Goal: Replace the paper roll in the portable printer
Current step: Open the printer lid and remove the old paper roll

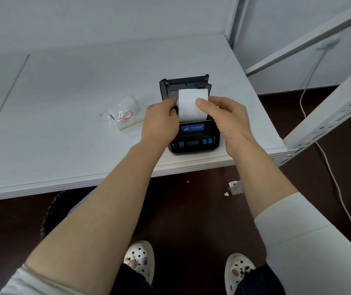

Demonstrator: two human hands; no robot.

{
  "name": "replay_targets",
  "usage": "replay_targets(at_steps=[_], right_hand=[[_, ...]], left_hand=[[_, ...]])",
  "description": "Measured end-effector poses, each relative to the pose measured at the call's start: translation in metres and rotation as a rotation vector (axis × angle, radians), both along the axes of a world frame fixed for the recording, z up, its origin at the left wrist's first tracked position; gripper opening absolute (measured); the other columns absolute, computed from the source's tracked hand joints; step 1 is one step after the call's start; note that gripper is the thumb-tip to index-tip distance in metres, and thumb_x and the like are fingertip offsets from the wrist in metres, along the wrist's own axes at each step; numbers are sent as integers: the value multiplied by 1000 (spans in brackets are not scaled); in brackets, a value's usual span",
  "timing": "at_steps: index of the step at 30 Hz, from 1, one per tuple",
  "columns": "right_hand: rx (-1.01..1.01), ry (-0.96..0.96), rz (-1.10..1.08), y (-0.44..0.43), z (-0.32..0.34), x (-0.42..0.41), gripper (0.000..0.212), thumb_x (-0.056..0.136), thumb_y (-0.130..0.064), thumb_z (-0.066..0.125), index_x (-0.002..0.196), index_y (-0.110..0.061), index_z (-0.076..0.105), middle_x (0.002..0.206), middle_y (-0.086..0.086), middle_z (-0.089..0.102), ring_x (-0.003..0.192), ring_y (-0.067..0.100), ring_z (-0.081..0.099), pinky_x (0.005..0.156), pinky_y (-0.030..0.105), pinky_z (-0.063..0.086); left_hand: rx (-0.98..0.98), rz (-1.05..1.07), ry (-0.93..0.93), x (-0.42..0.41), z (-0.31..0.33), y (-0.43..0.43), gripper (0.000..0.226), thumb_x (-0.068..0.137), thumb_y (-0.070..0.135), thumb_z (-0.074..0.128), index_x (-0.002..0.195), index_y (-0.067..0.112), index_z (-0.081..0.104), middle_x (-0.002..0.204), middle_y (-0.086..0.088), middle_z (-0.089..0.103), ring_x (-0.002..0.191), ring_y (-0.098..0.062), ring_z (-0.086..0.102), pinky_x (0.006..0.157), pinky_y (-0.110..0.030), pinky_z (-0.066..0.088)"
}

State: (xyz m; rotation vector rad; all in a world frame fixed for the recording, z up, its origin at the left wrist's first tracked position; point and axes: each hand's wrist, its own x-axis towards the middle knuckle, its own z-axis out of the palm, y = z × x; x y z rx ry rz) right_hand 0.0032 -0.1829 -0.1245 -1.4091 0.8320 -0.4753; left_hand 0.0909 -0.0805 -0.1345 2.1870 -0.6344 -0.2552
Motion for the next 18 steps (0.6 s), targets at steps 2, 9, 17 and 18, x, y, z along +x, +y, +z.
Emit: replay_targets(at_steps=[2,9,17,18], right_hand=[[-4,-29,1,-1,-2,-1,20,72,-26,77,89,-21,67,94,-6,65,93,9,59,74,14,44],[-60,-83,-23,-6,-8,-1,9,77,-10,71,84,-14,69,94,1,69,80,6,65,64,9,50],[-22,-307,-89,-5,6,-2,9,81,-5,66,81,-14,67,77,-5,69,68,-1,66,66,13,51],[-1,-347,-82,-4,9,-2,10,82,-5,65,82,-15,67,78,-3,70,71,2,67,68,16,53]], left_hand=[[-6,12,25,-2,2,-1,40,83,6,35,109,6,65,106,-16,69,100,-33,60,86,-40,49],[-204,17,307,-5,5,-3,35,55,29,43,72,45,69,98,1,74,105,-22,65,111,-52,32],[-314,10,156,-17,18,3,57,71,24,76,124,13,57,101,7,59,102,-10,57,102,-36,45],[-351,5,148,-17,20,4,46,73,23,75,117,16,62,98,7,59,99,-11,58,98,-37,48]])
